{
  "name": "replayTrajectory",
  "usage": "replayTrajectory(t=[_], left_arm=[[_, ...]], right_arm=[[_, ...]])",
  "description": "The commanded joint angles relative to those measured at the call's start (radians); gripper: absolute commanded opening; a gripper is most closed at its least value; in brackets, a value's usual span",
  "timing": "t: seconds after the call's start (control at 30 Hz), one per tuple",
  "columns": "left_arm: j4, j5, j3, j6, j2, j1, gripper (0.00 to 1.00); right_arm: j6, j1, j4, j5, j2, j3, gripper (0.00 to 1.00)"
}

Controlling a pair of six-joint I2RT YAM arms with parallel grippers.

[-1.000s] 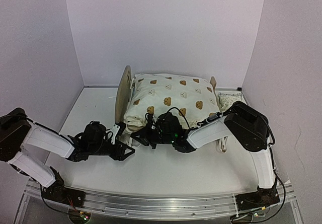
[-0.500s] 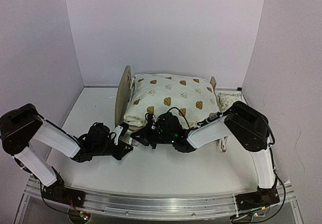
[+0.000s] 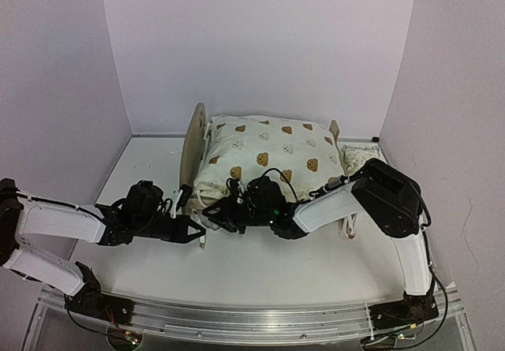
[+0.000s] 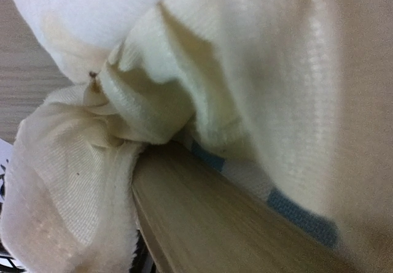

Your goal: Set up the pet bed

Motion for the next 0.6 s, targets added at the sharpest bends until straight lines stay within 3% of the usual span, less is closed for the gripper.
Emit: replayTrajectory(t=[0.0,0.17,0.3,0.57], left_arm=[[-0.244,0.036,0.106,-0.129,-0.046,0.000,0.03],[-0.309,0.088,0.144,-0.174,-0.071,0.001,0.04],[-0.337,0.050,0.122,-0.188,-0.089,0.001,0.05],[-0.160,0.046,0.034,-0.176,0.067,0.001,0.02]], right_arm=[[-0.048,0.012,-0.024,-0.098,-0.040,-0.025,0.39],[-0.073,0.011,-0.026,-0.171,-0.058,-0.035,0.41],[-0.126,0.011,-0.029,-0.207,-0.101,-0.087,0.41],[-0.246,0.013,-0.049,-0.284,-0.167,-0.172,0.42]])
